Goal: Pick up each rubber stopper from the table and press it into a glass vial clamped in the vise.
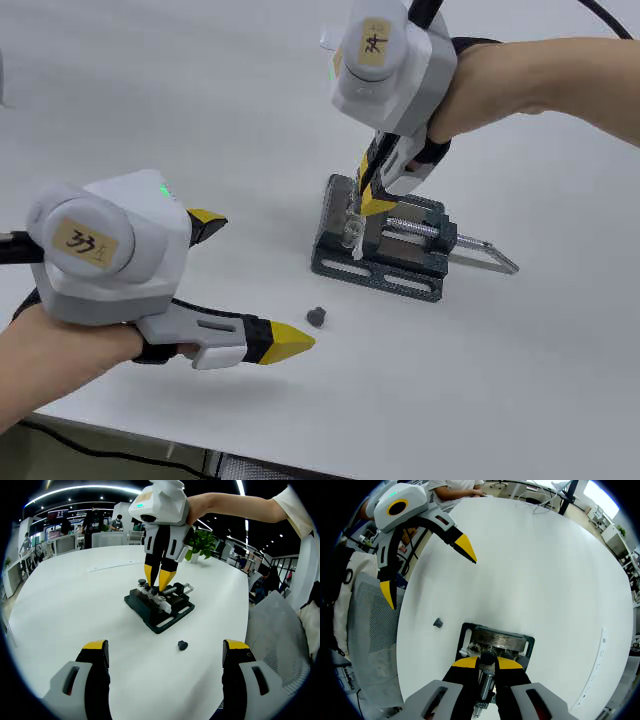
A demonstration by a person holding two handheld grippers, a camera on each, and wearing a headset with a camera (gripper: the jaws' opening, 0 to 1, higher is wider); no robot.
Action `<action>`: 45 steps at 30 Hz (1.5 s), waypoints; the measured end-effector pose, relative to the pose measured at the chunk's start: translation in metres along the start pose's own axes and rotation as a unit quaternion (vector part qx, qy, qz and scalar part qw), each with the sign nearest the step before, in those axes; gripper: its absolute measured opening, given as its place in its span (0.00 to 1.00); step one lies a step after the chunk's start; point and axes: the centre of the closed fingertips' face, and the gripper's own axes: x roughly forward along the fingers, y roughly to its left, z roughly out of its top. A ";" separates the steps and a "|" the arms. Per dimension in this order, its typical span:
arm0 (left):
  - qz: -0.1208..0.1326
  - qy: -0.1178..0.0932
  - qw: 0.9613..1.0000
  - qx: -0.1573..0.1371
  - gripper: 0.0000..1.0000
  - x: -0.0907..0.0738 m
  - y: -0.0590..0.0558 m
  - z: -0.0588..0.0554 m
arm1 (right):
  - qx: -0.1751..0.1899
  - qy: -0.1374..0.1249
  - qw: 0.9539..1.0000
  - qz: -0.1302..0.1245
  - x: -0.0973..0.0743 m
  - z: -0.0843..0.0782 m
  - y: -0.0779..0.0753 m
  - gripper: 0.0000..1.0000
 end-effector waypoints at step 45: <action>-0.003 0.004 1.000 0.000 0.93 0.001 -0.003 -0.001 | 0.005 -0.071 0.997 -0.037 -0.007 -0.001 0.003 0.09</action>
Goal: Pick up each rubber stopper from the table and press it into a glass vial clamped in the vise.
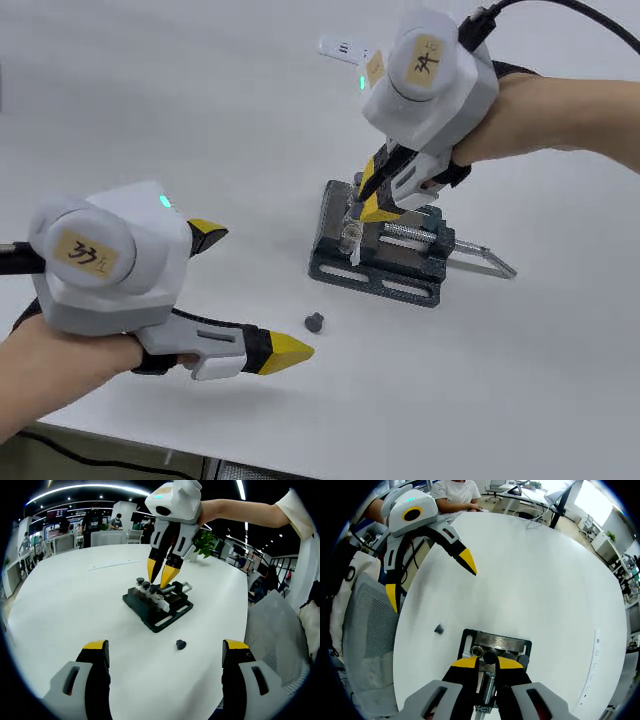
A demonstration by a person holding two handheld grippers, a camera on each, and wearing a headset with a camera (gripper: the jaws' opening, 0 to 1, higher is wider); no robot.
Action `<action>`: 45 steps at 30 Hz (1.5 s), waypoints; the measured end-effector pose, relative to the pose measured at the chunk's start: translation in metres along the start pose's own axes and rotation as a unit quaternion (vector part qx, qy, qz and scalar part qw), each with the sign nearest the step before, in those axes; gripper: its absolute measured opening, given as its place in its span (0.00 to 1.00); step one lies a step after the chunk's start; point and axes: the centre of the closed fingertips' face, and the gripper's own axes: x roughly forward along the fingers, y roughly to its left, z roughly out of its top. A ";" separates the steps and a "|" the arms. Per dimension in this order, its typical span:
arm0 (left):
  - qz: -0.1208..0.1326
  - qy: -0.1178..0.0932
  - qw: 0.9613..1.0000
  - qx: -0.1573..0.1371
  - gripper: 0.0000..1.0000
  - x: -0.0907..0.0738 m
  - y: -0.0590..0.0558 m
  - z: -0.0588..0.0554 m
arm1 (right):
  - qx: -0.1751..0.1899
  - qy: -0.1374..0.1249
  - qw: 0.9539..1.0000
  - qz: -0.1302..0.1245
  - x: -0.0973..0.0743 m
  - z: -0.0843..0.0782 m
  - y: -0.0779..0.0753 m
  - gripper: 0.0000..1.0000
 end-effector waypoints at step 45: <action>-0.002 0.003 1.000 -0.005 0.93 0.001 -0.003 -0.006 | 0.021 -0.005 1.000 -0.015 0.005 -0.001 -0.005 0.00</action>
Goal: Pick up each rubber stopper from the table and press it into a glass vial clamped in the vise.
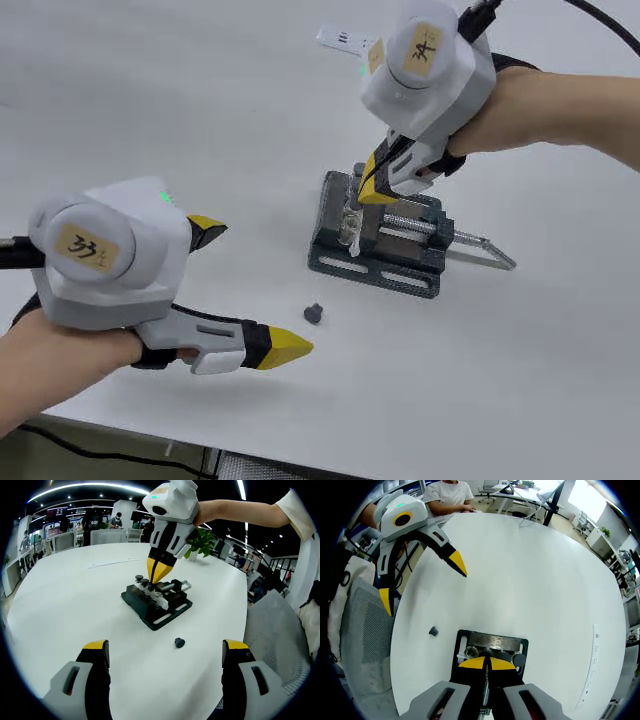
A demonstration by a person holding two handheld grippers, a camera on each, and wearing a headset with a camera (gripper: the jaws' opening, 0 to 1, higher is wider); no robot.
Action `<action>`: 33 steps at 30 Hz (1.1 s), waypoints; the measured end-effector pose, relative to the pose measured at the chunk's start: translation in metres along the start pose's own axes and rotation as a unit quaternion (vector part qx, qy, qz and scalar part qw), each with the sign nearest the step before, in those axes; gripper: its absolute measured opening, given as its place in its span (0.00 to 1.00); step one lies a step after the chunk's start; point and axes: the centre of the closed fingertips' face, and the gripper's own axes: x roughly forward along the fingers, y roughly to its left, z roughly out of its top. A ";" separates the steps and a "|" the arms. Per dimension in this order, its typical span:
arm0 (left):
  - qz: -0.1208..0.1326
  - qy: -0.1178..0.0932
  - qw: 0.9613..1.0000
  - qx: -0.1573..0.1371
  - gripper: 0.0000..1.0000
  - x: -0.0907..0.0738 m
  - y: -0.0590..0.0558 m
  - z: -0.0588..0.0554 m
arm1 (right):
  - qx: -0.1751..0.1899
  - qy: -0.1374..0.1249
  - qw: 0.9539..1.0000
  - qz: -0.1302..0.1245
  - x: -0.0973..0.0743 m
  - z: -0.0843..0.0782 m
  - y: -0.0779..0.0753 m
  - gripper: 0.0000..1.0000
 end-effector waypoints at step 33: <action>-0.008 -0.004 1.000 -0.015 0.93 0.010 -0.002 -0.006 | 0.018 0.037 0.999 0.012 0.002 -0.002 0.001 0.00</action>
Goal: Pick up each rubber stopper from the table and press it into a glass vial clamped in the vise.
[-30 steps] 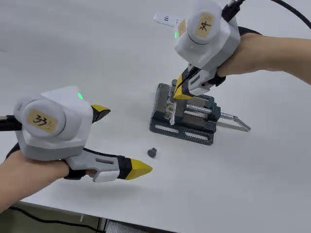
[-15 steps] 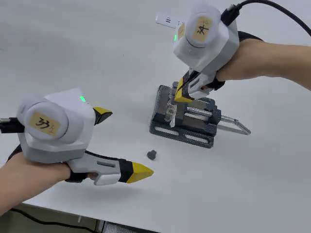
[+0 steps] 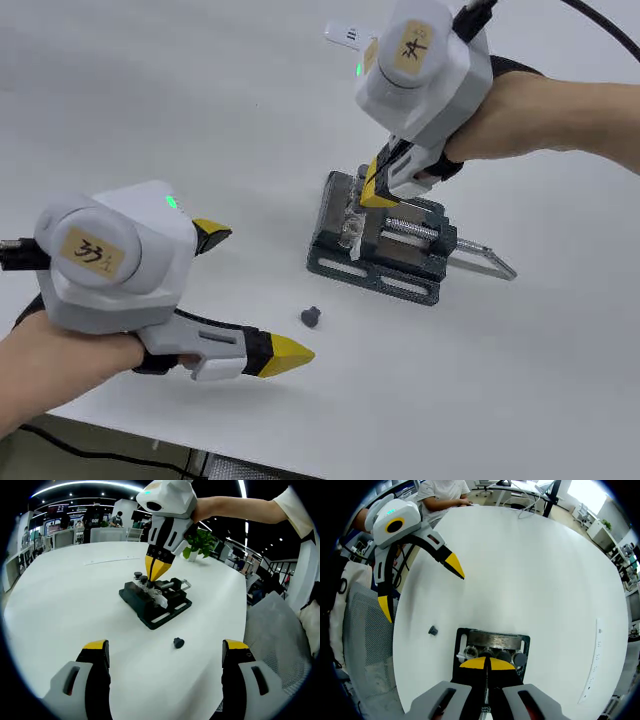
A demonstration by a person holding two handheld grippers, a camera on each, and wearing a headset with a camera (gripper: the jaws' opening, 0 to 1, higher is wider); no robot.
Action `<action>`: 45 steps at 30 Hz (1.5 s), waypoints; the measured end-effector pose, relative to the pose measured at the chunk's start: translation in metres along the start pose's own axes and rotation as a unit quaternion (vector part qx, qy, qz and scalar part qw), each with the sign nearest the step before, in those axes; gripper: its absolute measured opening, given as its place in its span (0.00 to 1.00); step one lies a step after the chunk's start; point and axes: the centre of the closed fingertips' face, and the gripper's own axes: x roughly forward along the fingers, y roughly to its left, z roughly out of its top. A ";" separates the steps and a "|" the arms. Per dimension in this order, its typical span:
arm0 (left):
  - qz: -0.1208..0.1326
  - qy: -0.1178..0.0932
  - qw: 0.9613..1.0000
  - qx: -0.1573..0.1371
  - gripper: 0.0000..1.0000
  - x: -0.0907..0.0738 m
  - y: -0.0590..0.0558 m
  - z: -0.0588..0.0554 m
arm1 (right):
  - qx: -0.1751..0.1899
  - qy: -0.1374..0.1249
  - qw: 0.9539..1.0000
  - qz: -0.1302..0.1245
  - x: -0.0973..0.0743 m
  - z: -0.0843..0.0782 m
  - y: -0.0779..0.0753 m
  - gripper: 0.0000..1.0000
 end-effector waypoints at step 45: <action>0.006 0.002 1.000 -0.004 0.92 0.000 0.000 0.001 | -0.006 -0.020 1.000 0.008 -0.002 -0.003 0.004 0.00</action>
